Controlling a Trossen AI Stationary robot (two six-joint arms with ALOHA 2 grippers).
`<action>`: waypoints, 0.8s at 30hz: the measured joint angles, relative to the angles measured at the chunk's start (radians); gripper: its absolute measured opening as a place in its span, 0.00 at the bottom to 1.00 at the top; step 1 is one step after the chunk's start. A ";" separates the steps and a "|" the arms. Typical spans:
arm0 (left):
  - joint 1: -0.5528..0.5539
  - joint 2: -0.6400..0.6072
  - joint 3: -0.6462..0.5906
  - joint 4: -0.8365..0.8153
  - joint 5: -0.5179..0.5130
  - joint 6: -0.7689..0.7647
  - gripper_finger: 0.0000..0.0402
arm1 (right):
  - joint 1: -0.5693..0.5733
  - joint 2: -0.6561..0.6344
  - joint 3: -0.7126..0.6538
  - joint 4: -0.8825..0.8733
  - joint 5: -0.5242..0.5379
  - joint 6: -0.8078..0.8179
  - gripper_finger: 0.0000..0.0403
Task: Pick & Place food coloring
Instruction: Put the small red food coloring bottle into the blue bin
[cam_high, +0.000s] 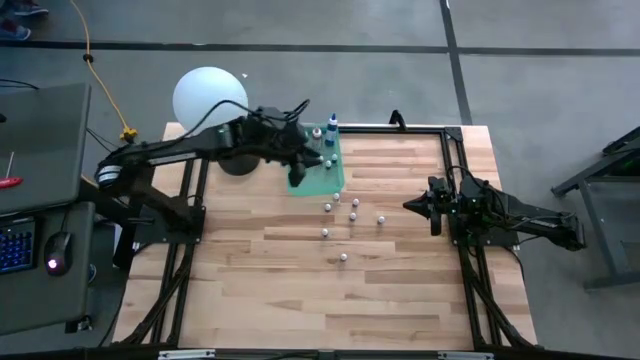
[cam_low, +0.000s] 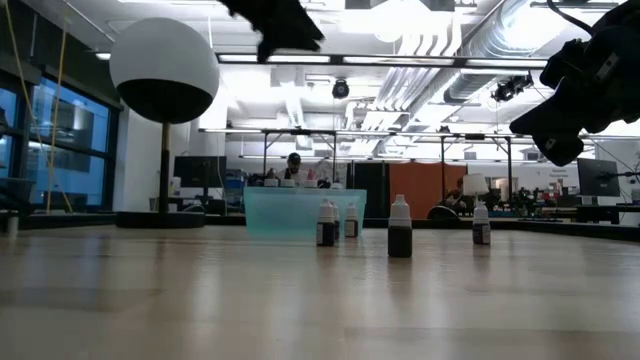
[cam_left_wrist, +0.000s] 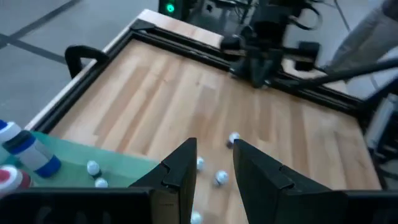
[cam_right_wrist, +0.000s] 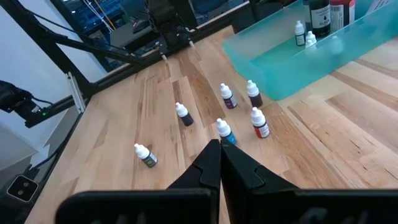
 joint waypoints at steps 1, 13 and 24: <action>-0.009 -0.027 -0.002 -0.031 -0.010 -0.001 0.26 | 0.000 0.000 0.000 0.000 0.000 0.000 0.00; -0.232 -0.489 -0.328 0.040 -0.235 -0.141 0.26 | 0.000 0.000 0.000 0.000 0.000 0.000 0.00; -0.461 -0.574 -0.761 0.381 -0.329 -0.180 0.26 | 0.000 0.000 0.000 0.000 0.000 0.000 0.00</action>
